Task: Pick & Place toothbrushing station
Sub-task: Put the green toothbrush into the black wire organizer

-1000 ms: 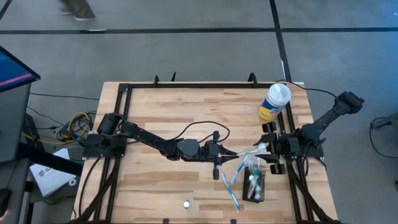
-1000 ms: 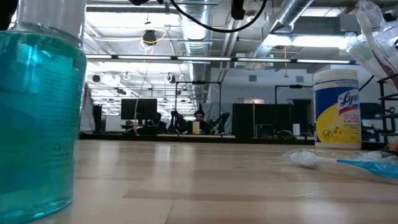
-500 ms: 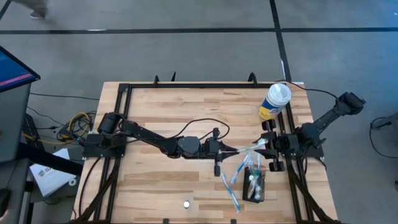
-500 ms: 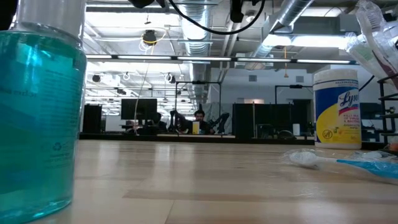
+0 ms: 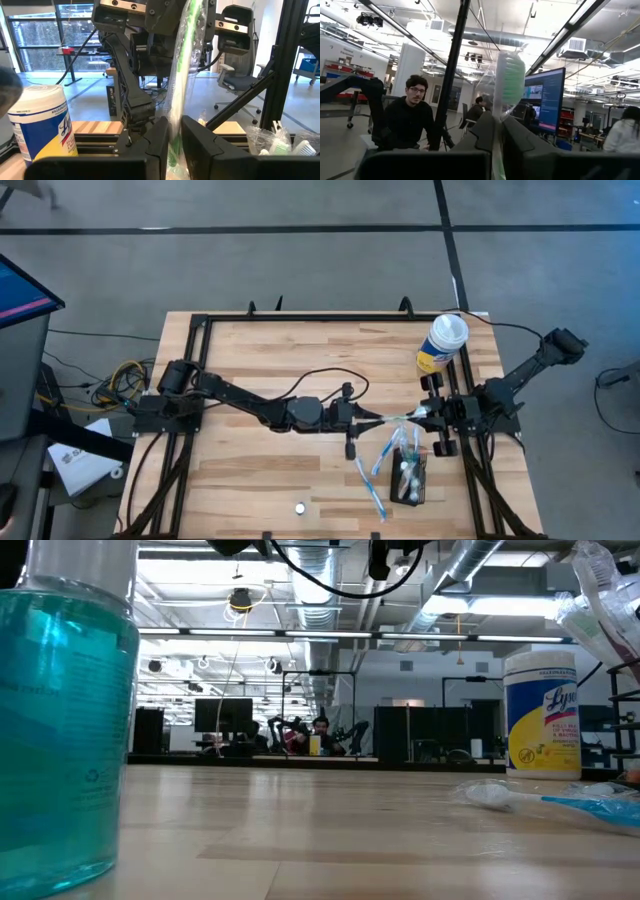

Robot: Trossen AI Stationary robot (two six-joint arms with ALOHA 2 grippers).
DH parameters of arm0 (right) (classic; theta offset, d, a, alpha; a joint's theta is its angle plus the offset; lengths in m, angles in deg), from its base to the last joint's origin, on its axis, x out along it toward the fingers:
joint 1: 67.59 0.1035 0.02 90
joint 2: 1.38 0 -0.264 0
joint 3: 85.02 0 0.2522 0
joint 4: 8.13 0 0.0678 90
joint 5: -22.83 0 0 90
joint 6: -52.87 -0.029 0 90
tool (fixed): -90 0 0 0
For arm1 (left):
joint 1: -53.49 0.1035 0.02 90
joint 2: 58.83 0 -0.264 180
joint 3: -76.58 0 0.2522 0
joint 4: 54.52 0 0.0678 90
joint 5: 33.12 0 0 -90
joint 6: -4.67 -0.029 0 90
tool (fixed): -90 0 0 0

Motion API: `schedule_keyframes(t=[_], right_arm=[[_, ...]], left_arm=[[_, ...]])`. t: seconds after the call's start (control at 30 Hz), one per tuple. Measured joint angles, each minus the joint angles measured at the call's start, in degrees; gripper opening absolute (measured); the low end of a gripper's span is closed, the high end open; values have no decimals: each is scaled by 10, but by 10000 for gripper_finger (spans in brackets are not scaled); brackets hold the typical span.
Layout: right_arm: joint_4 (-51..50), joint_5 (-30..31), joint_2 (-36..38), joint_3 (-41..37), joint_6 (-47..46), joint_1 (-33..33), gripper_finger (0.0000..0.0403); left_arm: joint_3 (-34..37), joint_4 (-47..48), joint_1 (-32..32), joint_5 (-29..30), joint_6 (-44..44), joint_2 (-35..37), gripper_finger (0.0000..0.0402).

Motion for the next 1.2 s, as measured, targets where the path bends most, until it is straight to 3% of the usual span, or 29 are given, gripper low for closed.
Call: schedule_keyframes(t=[0.47,0.73,1.2], right_arm=[[-64,58,41,0,-7,35,2],[-154,139,102,0,-26,106,1],[-154,235,132,0,-17,256,0]], left_arm=[[2,2,-1,-5,0,8,98],[3,47,-3,-17,0,29,113],[3,72,-8,-18,0,32,111]])
